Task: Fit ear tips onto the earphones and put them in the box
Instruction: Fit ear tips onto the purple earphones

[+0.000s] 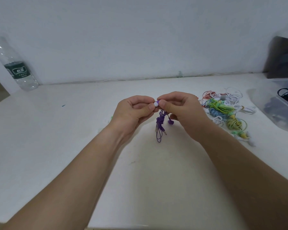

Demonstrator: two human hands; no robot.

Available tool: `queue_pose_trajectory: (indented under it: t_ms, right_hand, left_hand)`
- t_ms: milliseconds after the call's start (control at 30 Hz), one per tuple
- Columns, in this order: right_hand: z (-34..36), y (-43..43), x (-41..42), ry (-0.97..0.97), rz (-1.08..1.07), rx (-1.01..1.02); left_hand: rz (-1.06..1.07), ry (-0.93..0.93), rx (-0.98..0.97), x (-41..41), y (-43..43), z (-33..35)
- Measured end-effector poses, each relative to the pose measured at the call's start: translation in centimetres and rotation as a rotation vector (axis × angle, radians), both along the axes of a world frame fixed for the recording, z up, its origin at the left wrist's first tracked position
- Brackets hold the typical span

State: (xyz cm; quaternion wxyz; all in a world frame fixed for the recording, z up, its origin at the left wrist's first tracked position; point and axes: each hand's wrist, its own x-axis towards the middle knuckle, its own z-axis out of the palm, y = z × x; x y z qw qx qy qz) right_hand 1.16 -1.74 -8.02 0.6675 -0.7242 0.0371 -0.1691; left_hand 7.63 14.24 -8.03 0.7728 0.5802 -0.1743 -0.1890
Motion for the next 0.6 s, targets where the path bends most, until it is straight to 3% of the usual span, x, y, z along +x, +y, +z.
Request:
queue_pose_trajectory:
  t_ms: [600]
  right_hand:
    - [0.32,-0.02,-0.22,-0.018,0.009,-0.036]
  left_hand:
    - [-0.022,-0.036,-0.008,0.03,-0.02,-0.03]
